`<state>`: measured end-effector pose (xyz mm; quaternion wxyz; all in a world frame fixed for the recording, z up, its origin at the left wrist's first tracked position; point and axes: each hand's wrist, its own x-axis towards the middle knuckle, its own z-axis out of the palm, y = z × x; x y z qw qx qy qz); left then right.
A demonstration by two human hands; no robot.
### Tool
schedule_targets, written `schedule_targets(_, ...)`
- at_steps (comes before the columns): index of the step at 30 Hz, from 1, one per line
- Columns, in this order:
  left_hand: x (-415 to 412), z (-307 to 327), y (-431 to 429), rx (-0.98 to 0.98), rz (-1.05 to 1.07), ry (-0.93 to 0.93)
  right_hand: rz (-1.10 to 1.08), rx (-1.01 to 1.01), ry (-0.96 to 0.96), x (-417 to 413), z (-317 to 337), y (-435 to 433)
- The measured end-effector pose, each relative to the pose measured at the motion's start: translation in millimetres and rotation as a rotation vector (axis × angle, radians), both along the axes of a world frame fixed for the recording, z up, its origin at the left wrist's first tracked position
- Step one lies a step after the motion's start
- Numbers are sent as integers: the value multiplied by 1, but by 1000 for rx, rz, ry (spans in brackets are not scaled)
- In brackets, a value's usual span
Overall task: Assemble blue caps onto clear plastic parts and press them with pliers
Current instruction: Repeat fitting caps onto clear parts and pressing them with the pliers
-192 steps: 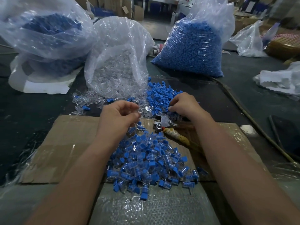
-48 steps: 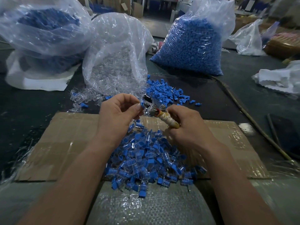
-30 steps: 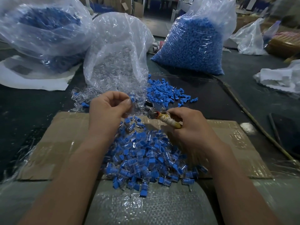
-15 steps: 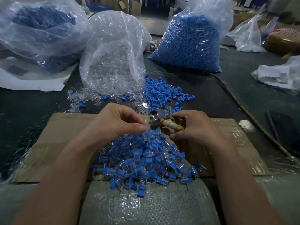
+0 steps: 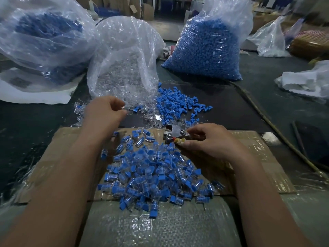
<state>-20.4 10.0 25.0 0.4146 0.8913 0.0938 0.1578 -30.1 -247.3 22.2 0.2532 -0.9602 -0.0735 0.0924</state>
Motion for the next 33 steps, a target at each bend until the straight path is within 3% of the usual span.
schedule_targets(10,47,-15,-8,415,-150,195,-15,5,-11,1,1,0)
schedule_targets(18,45,-16,-1,380,-109,221,15,-10,-8,1,4,2)
schedule_targets(21,33,-7,-1,229,-103,110,18,-10,-4,0,5,3)
schedule_targets(25,5,9,-13,-277,-133,-51,5,17,-13,-2,4,3)
schedule_targets(31,-26,9,-31,-820,-264,-25,2,22,-30,-2,3,4)
schedule_targets(33,-30,7,-32,-914,-278,0,3,26,-41,-1,1,3)
